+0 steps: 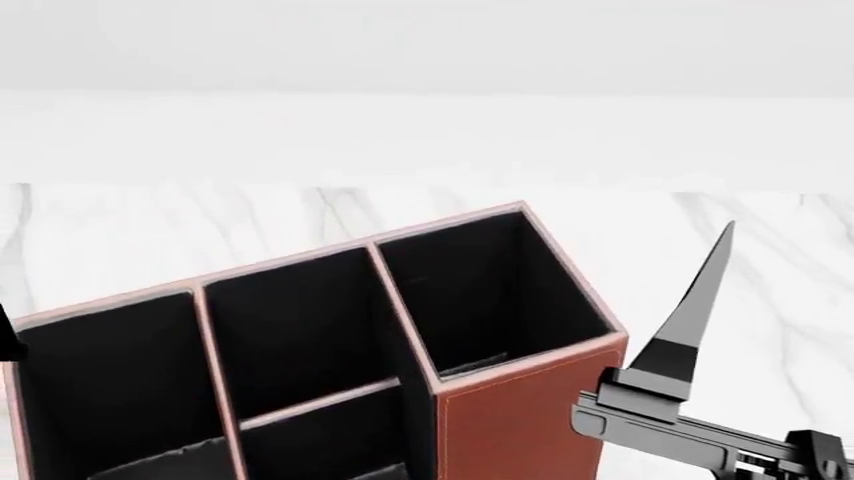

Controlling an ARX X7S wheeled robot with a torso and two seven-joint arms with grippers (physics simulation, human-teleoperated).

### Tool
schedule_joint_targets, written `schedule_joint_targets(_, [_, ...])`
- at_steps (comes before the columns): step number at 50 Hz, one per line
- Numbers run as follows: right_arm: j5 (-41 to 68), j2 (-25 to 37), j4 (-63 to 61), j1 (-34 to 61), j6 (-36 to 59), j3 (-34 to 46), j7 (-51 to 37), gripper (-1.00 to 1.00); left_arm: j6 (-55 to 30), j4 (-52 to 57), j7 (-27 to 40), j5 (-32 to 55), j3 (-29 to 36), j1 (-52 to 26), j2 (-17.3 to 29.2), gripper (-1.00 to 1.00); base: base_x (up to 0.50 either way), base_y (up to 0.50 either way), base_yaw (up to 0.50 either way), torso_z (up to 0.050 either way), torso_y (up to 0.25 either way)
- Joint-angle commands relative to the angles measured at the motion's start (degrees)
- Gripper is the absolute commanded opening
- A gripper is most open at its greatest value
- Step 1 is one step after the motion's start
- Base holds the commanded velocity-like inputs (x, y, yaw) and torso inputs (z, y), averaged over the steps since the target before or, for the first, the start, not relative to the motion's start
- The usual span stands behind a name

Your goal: Pick up the book and place it in the front compartment of the caddy.

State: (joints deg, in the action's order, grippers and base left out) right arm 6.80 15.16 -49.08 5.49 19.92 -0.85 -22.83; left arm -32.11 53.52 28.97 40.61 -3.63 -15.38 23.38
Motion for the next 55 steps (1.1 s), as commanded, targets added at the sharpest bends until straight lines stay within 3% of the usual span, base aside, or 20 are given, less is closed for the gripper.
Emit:
schedule_joint_targets(1, [0.11,0.19,0.96,0.10,-0.55,0.58,-0.14,1.00,-7.29,-1.77,-0.82,5.18,3.30,-7.91,4.14,1.00,0.00,0.00,0.00,0.000,0.000])
schedule_joint_targets(17, [0.39,0.67,0.75,0.27,-0.22,0.98,-0.46,1.00,-16.68,-3.48,-8.30,15.20,10.36,-16.31,9.96,1.00,0.00,0.00,0.00,0.000,0.000])
schedule_joint_targets(18, [0.47,0.67,0.76,0.27,-0.30,0.97,-0.47,1.00,-17.37,-3.74,-8.44,16.78,10.30,-16.90,10.14,1.00,0.00,0.00,0.00,0.000,0.000])
schedule_joint_targets(19, [0.65,0.65,0.55,0.36,-0.27,0.94,-0.49,1.00,-18.25,-5.84,-7.79,25.32,8.44,-17.25,9.70,1.00,0.00,0.00,0.00,0.000,0.000])
schedule_joint_targets(21, [0.65,0.74,0.29,0.48,-0.06,1.10,-0.57,1.00,-18.72,-6.30,-8.56,27.52,8.73,-17.35,9.82,1.00,0.00,0.00,0.00,0.000,0.000])
schedule_joint_targets(27, [0.80,1.03,-0.21,0.52,0.27,1.28,-0.77,1.00,-21.27,-6.80,-11.62,25.63,13.11,-17.57,11.10,1.00,0.00,0.00,0.00,0.000,0.000])
schedule_joint_targets(31, [0.87,1.19,-0.54,0.66,0.65,1.47,-0.95,1.00,-23.77,-8.77,-12.64,32.33,14.30,-17.85,11.44,1.00,0.00,0.00,0.00,0.000,0.000])
schedule_joint_targets(41, [1.30,1.66,-1.67,1.17,1.49,1.65,-1.28,1.00,-27.34,-9.60,-17.74,36.46,18.06,-19.95,13.03,1.00,0.00,0.00,0.00,0.000,0.000])
schedule_joint_targets(55, [2.55,2.23,-2.62,1.25,1.89,0.86,-1.74,1.00,-33.55,-11.43,-19.92,36.22,24.85,-25.57,12.65,1.00,0.00,0.00,0.00,0.000,0.000])
